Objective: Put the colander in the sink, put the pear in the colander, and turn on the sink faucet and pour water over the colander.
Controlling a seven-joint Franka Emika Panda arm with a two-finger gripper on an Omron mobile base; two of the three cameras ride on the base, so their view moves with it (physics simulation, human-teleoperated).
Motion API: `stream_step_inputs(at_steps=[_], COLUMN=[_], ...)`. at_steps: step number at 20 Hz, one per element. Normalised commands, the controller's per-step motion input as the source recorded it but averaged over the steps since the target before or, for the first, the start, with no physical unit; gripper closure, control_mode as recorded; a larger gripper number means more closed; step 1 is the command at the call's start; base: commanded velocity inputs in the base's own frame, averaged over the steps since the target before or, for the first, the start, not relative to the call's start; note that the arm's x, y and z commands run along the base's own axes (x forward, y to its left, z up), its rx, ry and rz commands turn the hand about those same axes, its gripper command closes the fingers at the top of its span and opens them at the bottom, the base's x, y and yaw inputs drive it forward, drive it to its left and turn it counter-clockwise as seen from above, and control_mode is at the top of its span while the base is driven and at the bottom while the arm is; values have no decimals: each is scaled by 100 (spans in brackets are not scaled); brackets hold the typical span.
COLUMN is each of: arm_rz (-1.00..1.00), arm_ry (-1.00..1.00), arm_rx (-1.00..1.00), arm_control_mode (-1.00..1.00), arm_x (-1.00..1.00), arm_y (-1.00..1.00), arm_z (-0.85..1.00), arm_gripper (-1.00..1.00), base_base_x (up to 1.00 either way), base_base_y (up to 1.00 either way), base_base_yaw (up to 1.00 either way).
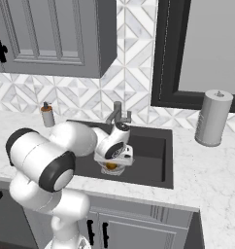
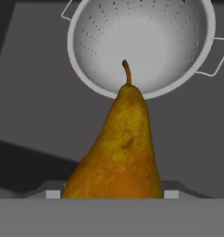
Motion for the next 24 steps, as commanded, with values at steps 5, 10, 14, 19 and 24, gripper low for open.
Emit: stream_step_inputs(at_steps=[5, 10, 14, 19, 24], arm_rz=[0, 0, 0, 0, 0], arm_ry=[-1, -1, 0, 0, 0], arm_rx=[0, 0, 0, 0, 0], arm_control_mode=[-100, -100, -100, -100, -100], arm_x=[4, 1, 12, 19, 14], arm_y=[-17, -15, -8, -1, 0], arm_z=[-19, -18, -12, -6, 31], arm_gripper=[100, 100, 100, 100, 100], base_base_x=[0, 0, 0, 0, 0], base_base_y=[0, 0, 0, 0, 0], base_base_yaw=[0, 0, 0, 0, 0])
